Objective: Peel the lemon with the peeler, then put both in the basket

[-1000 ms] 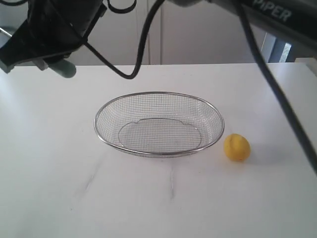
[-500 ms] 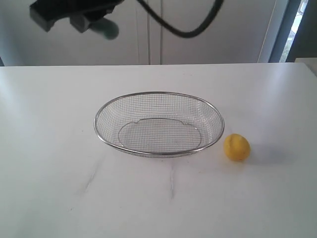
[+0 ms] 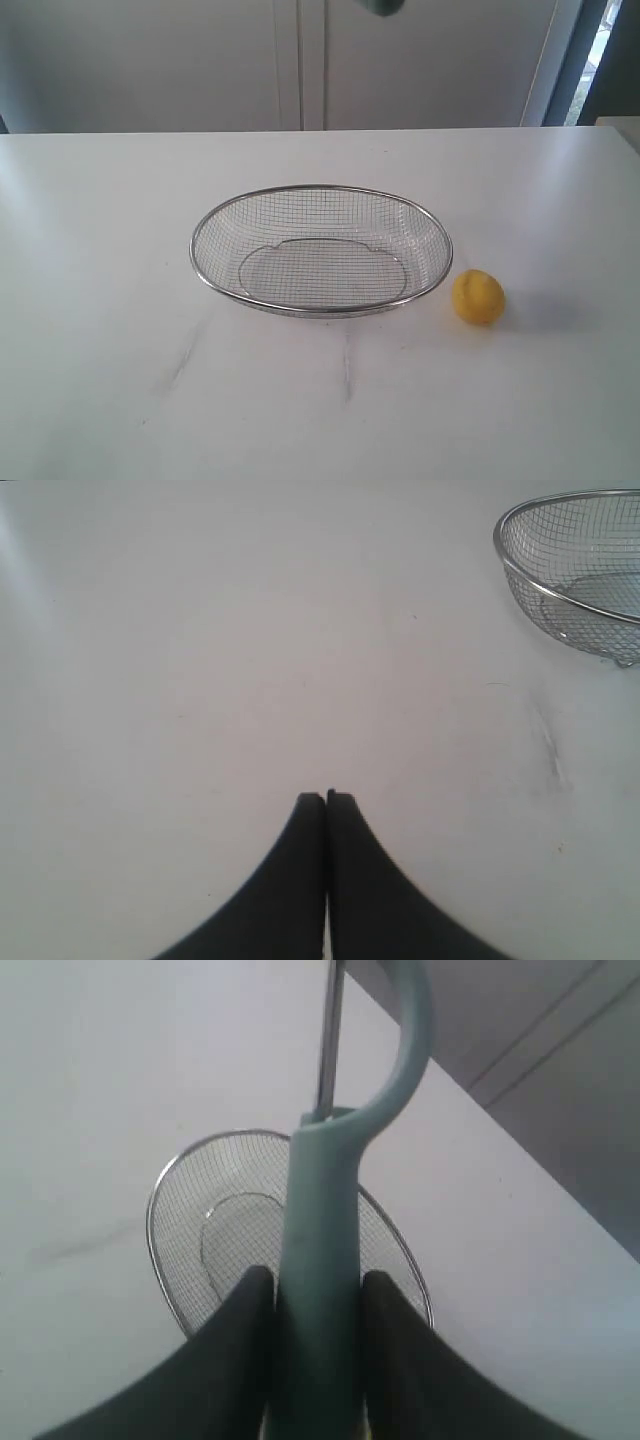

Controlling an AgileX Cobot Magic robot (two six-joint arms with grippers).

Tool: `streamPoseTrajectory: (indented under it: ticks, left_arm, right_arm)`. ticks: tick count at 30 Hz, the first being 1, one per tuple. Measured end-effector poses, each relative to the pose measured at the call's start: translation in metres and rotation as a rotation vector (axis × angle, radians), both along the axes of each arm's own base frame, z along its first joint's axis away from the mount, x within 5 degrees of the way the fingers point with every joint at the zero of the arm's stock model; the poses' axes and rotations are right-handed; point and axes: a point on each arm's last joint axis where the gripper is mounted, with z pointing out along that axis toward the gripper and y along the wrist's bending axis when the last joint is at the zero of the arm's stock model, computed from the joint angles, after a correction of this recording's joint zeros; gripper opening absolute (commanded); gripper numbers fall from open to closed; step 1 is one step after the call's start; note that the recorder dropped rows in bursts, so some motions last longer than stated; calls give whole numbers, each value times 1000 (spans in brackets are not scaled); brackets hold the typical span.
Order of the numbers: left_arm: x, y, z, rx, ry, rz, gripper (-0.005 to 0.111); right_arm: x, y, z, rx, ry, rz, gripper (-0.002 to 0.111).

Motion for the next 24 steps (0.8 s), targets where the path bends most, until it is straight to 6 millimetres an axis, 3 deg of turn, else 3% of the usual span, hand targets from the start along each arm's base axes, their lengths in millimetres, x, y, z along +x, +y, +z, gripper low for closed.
streamPoseTrajectory:
  ticks: [10, 17, 21, 24]
  left_arm:
    - [0, 0, 0, 0, 0, -6, 0]
    - [0, 0, 0, 0, 0, -6, 0]
    - [0, 0, 0, 0, 0, -6, 0]
    - [0, 0, 0, 0, 0, -6, 0]
  right_arm:
    - [-21, -55, -27, -63, 80, -111, 0]
    - [-23, -93, -86, -113, 132, -249, 0]
    - [-18, -105, -127, -160, 208, -297, 0]
    - [-19, -108, -145, -180, 237, -299, 0]
